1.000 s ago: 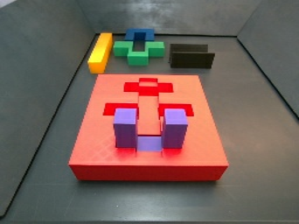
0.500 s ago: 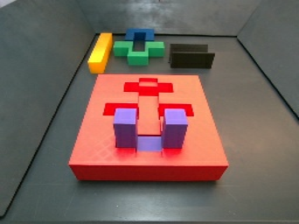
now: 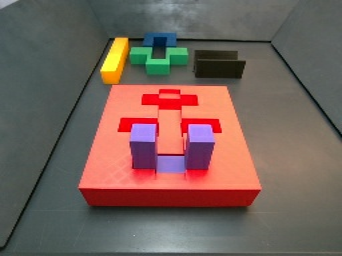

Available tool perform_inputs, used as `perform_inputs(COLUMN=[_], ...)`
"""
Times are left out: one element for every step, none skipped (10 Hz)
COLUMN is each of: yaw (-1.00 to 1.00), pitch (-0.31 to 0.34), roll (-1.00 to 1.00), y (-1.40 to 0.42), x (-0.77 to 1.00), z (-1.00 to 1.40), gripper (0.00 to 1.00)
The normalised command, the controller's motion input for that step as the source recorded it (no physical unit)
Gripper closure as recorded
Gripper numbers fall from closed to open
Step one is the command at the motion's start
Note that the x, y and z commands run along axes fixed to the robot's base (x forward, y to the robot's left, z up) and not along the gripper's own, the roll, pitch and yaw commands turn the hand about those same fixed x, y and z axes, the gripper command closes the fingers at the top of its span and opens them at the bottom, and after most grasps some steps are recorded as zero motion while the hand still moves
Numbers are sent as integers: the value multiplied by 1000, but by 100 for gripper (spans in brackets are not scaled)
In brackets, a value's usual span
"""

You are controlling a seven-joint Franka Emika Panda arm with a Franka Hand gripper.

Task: Pick up the blue object. Move up. Place the blue object on the fixture. Regrasp the blue object. Move to above the board. Insert the blue object.
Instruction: Pick up the blue object.

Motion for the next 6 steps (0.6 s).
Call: perform_inputs(yaw=[191,94,9,0,0,0], pitch=[156,100,123,131,131,139], roll=[81,20,0,-84,-126,-149], y=[291,277,377,406,400,403], x=[749,631,591,594,611,611], z=[0,-229,-286,-277,-306,-229], gripper=[0,0,0,0,0,0])
